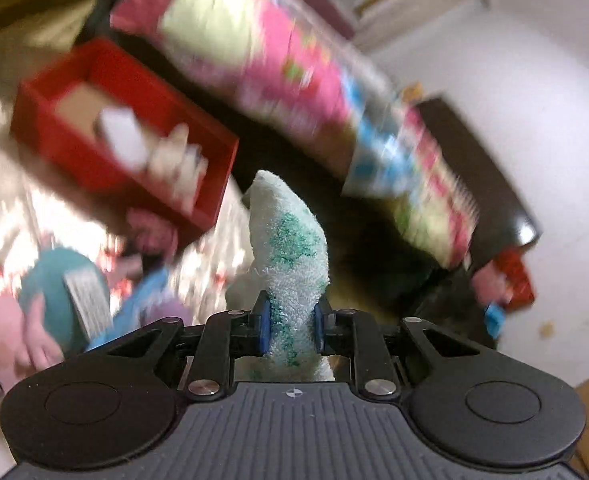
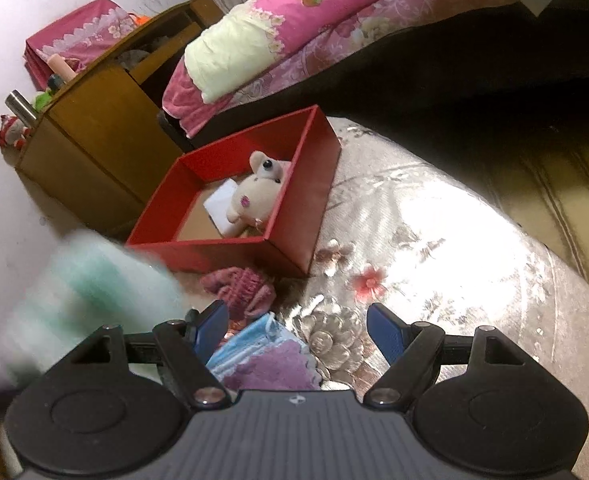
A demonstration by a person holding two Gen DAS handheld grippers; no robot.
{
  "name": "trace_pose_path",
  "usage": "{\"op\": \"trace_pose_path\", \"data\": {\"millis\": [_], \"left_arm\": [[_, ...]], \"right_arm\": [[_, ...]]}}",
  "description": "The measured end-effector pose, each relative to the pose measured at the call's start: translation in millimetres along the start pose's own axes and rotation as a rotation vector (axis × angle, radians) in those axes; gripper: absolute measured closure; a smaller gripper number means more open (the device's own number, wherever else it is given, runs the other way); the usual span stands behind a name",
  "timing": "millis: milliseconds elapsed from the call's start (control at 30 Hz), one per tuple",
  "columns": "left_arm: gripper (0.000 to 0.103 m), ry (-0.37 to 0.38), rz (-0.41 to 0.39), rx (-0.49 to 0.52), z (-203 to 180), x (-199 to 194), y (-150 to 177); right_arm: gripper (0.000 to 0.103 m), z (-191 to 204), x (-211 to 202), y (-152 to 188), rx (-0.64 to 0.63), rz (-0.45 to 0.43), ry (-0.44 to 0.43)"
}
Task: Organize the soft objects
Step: 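Lift the towel with the left gripper while the right grasps the purple towel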
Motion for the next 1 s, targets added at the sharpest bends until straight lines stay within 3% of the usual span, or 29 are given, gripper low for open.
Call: {"op": "trace_pose_path", "data": {"millis": [100,200,467,500,600,667,767,800,1000], "left_arm": [[0.084,0.023,-0.065,-0.032,-1,-11,-14],[0.083,0.049,-0.087,-0.07,4,-17,-22],[0.083,0.078,-0.067,-0.068,7,-13,-16],[0.083,0.078,-0.065,-0.069,7,-13,-16],[0.082,0.083,-0.061,-0.089,12,-10,-16],[0.082,0.091,-0.063,-0.109,14,-11,-17],[0.081,0.088,-0.068,-0.106,15,-12,-18],[0.081,0.091,-0.069,-0.105,15,-13,-18],[0.08,0.088,-0.094,-0.104,19,-23,-19]], "right_arm": [[0.054,5,7,11,-0.045,0.043,0.011],[0.054,21,19,30,-0.177,0.108,0.04],[0.053,48,56,85,-0.42,0.262,0.102],[0.048,48,60,89,-0.439,0.269,0.112],[0.048,54,65,95,-0.543,0.244,0.156],[0.055,54,64,97,-0.581,0.232,0.172],[0.099,53,57,95,-0.577,0.227,0.146],[0.103,51,54,94,-0.545,0.239,0.121],[0.103,49,42,86,-0.369,0.255,0.002]]}}
Point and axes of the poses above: each gripper's, at about its wrist camera, not at the fingertips, and x roughly the way its jaws point, z to its left, y to its underside, the point moved 6 cm from there along x, roughly the way its jaws point, and after that the axes turned 2 degrees about -x, right-handed, at the moved point
